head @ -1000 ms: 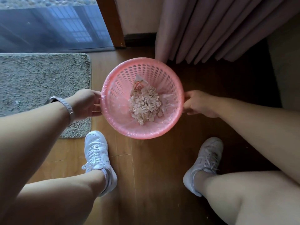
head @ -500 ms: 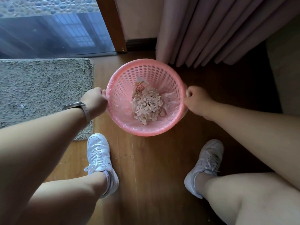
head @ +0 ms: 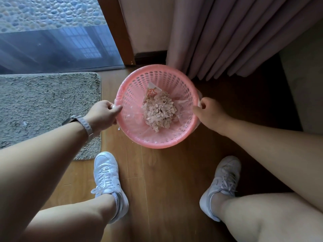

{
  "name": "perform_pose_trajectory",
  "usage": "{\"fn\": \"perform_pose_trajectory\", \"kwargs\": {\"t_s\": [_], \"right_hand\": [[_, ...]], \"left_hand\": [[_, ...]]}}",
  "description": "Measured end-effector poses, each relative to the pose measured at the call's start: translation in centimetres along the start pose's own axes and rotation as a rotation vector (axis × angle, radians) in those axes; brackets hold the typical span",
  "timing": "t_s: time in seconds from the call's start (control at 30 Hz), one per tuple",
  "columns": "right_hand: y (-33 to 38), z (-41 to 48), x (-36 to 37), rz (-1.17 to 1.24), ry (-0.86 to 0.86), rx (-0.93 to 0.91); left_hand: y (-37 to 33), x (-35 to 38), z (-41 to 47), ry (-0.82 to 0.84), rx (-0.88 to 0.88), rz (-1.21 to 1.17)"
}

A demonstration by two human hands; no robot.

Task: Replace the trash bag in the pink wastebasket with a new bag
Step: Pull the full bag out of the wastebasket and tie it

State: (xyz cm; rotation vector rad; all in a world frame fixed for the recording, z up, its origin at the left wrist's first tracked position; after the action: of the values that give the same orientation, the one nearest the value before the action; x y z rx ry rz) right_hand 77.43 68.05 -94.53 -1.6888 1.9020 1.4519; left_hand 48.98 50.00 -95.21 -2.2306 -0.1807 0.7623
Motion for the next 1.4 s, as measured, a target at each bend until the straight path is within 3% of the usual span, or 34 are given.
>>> {"fn": "perform_pose_trajectory", "kwargs": {"t_s": [0.1,0.27,0.4,0.67,0.93,1.03,1.2,1.4], "right_hand": [[0.1,0.1,0.1,-0.032,-0.015,-0.016],[1.3,-0.2,0.1,-0.240,-0.131,-0.151],[2.8,-0.7,-0.2,-0.357,-0.198,-0.397],[4.2,-0.3,-1.2,-0.060,-0.188,-0.439],[3.8,0.0,-1.2,0.117,-0.123,-0.223],[3.2,0.1,-1.6,0.077,-0.144,-0.163],[5.1,-0.8,-2.9,0.005,-0.260,-0.296],[8.0,-3.0,-5.9,0.060,-0.410,-0.413]], "left_hand": [[0.6,-0.2,0.1,0.039,-0.093,-0.163],[-1.4,0.0,-0.4,-0.122,0.131,0.277],[-1.9,0.3,-0.6,-0.140,0.234,0.391],[-2.8,0.3,0.1,-0.114,0.226,0.153],[-3.0,0.1,0.5,-0.145,0.097,-0.266],[-4.7,-0.8,-0.1,-0.185,0.223,-0.221],[-9.5,-1.6,-2.8,-0.212,0.458,-0.035],[-11.5,-1.3,-6.4,-0.168,0.526,-0.086]]}}
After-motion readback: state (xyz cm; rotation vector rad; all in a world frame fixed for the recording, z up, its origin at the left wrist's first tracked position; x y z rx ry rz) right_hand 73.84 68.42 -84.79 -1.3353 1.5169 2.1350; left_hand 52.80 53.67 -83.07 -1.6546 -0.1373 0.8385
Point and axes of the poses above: each hand's wrist, its own z-axis towards the middle knuckle, its own x-axis out of the palm, y = z × x, the point moved 5 cm from there along z, towards the middle knuckle, and after that the axes turned 10 degrees about -z, right-handed, at the moved point
